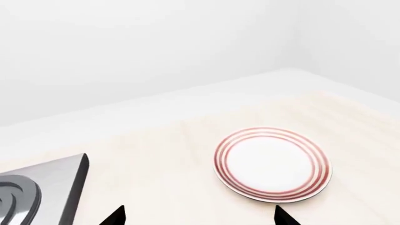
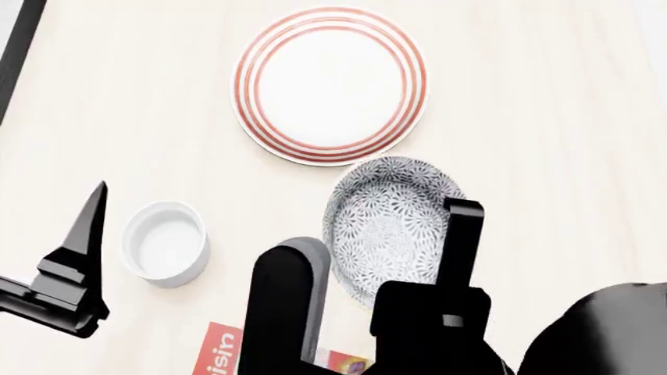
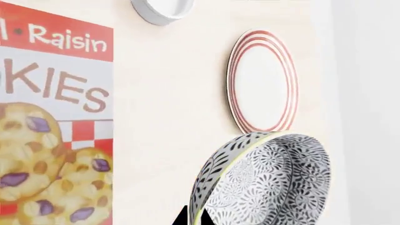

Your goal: Pick the akita bowl on the cookies box and place it on the plate.

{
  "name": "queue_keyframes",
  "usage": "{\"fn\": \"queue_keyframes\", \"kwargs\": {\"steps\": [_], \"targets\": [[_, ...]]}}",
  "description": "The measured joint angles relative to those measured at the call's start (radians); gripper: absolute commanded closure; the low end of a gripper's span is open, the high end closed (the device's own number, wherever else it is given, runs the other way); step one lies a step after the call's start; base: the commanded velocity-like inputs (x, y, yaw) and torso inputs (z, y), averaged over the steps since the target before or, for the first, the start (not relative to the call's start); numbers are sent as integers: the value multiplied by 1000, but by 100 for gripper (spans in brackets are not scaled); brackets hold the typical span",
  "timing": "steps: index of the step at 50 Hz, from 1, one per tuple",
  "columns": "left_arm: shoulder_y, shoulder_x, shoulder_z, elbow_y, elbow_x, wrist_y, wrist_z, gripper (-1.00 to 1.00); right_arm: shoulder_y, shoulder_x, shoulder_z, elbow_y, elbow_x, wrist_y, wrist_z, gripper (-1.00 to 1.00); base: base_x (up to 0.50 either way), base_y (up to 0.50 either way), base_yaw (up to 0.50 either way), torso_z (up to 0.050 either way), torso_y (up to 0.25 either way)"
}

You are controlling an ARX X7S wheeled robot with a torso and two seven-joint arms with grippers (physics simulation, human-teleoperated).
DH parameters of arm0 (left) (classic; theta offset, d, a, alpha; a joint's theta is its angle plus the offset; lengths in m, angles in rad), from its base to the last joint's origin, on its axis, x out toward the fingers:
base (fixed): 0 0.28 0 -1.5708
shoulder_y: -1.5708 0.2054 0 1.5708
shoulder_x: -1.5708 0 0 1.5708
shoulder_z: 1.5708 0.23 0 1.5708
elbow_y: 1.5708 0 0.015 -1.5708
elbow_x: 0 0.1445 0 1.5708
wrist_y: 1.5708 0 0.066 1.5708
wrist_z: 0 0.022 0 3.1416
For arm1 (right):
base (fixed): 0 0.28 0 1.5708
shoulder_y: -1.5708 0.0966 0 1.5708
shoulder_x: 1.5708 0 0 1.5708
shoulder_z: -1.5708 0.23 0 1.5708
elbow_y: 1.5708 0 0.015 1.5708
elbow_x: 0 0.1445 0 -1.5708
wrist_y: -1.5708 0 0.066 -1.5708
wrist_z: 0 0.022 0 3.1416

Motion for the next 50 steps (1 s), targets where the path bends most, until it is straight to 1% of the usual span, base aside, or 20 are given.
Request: {"fn": "queue_keyframes", "kwargs": {"steps": [5, 11, 16, 21, 33, 50], "targets": [[5, -4, 7, 1, 4, 8, 6, -100, -4, 9, -10, 9, -229, -13, -195, 100, 0, 0, 0, 0, 0], [12, -9, 18, 1, 14, 21, 14, -100, -2, 15, -72, 55, -500, -70, -403, 100, 0, 0, 0, 0, 0], [16, -12, 28, 3, 21, 29, 19, -100, 9, 9, -132, 125, -691, -134, -537, 100, 0, 0, 0, 0, 0], [20, -15, 36, 5, 27, 36, 22, -100, 23, -6, -182, 215, -845, -206, -643, 100, 0, 0, 0, 0, 0], [23, -18, 48, 4, 33, 45, 28, -100, 20, -80, -253, 474, -1089, -389, -799, 100, 0, 0, 0, 0, 0], [19, -22, 53, -3, 29, 54, 34, -100, -71, -242, -310, 863, -1286, -635, -891, 100, 0, 0, 0, 0, 0]]}}
